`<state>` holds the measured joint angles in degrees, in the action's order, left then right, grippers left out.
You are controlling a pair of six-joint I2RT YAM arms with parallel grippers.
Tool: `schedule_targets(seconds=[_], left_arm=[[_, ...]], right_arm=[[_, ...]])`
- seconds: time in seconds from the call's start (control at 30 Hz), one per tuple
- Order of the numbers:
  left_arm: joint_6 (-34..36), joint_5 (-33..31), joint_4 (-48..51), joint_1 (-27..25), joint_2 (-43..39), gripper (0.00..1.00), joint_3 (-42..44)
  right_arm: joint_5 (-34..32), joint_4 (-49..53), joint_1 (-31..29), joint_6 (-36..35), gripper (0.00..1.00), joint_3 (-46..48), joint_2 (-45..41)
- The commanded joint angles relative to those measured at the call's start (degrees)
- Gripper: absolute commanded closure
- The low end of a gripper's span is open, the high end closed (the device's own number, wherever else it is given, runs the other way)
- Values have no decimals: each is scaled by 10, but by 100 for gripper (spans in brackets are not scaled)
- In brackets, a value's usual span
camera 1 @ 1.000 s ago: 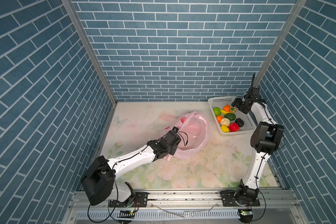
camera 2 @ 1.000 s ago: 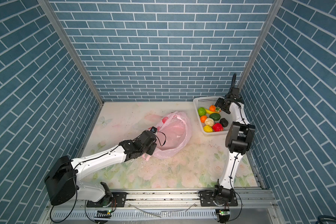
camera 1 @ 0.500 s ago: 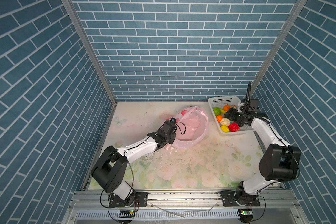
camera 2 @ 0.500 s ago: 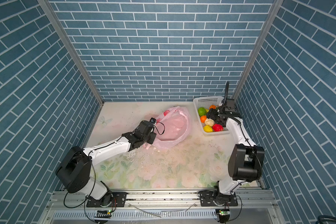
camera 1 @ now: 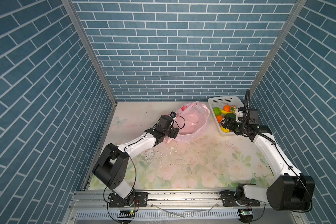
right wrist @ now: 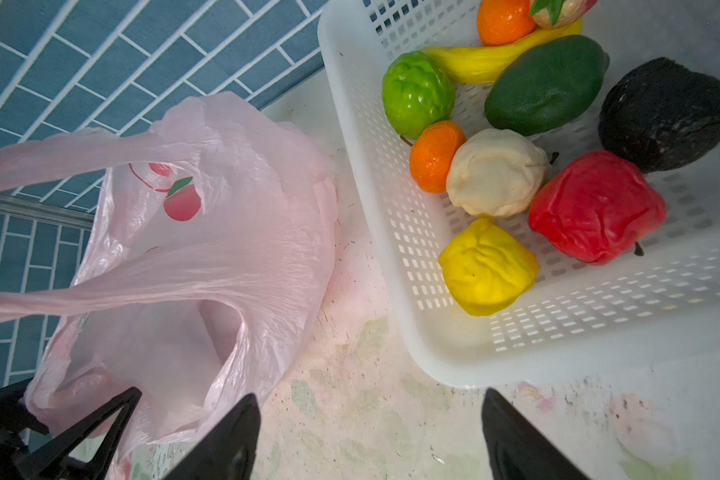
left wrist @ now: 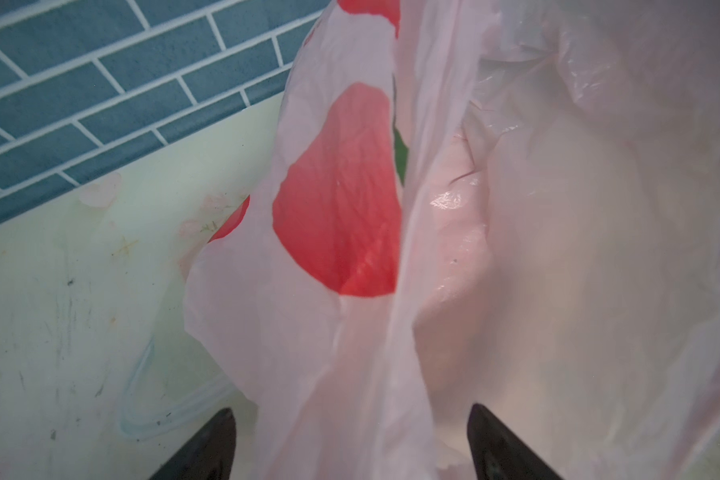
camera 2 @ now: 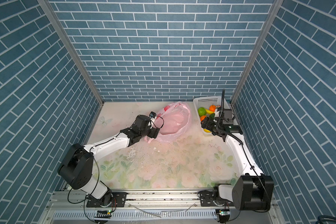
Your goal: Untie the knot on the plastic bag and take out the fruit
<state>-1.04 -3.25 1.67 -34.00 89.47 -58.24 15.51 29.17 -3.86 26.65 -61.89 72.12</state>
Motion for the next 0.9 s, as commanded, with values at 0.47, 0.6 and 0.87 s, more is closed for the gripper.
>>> schedule_targets(seconds=[0.47, 0.6, 0.87], left_arm=[[-25, -59, 32, -8, -326, 1, 212], [-21, -92, 30, 29, -374, 1, 256], [12, -117, -72, 114, -394, 1, 328]], right_arm=[[-57, -142, -3, -125, 1, 150, -51], [-85, -210, 3, -151, 1, 175, -29], [-125, -351, 44, -175, 1, 227, 21]])
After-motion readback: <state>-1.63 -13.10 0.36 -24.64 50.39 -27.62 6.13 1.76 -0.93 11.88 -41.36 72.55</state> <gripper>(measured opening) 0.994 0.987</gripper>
